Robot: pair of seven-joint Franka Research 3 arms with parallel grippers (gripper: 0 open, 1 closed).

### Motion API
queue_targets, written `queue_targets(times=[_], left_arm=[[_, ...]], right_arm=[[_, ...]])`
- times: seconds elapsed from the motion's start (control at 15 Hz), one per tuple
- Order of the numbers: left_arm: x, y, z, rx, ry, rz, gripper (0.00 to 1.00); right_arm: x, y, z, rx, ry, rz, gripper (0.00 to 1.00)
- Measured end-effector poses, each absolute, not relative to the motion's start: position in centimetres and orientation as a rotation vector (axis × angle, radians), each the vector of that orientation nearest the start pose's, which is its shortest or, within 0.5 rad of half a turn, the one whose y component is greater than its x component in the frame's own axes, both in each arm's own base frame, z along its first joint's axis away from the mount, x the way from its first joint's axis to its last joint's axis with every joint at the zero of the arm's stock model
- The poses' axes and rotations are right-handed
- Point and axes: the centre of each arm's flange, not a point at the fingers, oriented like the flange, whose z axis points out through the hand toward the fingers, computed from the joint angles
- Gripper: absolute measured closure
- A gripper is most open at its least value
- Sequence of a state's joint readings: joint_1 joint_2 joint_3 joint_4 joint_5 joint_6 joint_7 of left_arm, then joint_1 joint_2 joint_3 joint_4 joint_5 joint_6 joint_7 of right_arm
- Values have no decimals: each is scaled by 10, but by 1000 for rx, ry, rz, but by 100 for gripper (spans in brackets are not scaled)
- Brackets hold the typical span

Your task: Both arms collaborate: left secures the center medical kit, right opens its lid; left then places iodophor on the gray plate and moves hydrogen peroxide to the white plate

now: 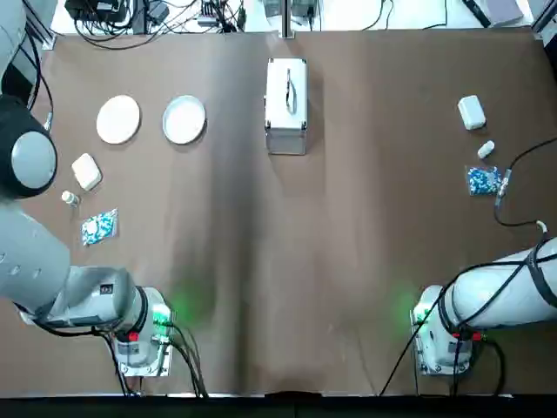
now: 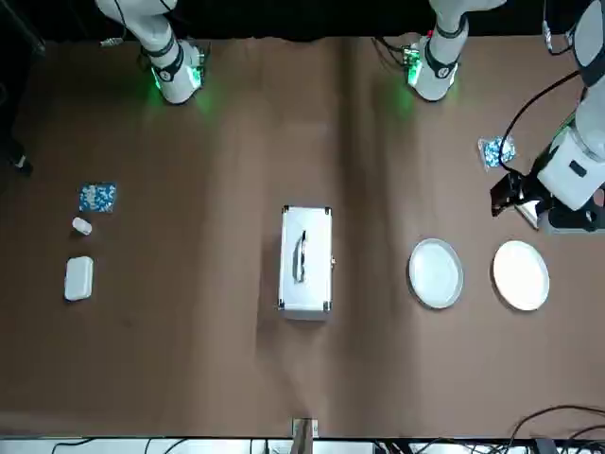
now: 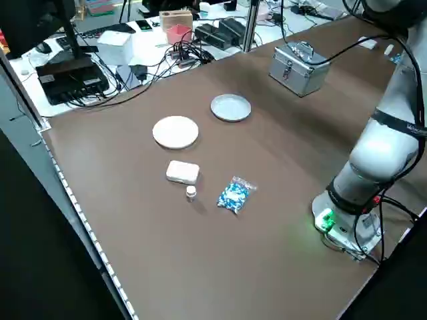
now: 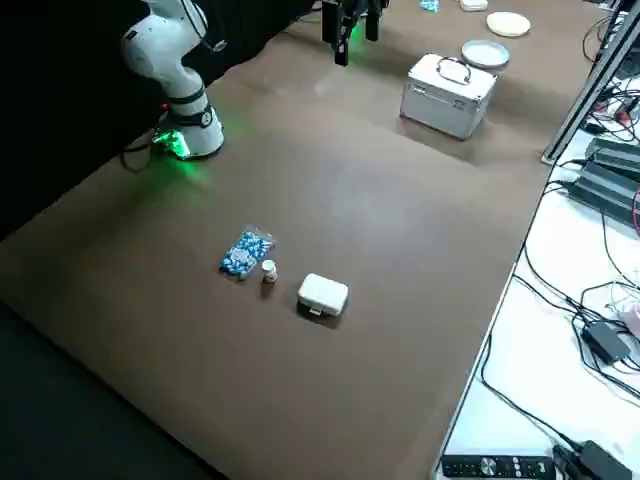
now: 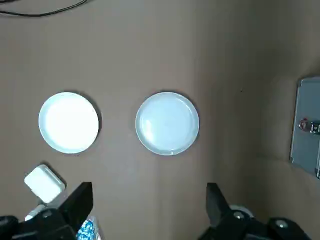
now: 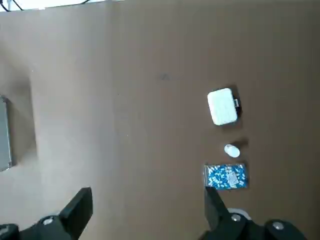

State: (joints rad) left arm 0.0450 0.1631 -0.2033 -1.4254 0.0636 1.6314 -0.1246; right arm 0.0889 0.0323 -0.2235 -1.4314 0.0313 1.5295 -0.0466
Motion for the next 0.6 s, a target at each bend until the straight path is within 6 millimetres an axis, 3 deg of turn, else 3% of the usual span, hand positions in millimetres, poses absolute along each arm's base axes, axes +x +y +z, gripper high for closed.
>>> queue_targets(times=[0.4,0.6], left_arm=[[604,-73,610,-3114,55,-90,0],[605,-74,599,-3113,57,-46,0]], right_arm=[[557,-69,669,-3119,133,-117,1],[557,-69,668,-3119,132,-111,1]])
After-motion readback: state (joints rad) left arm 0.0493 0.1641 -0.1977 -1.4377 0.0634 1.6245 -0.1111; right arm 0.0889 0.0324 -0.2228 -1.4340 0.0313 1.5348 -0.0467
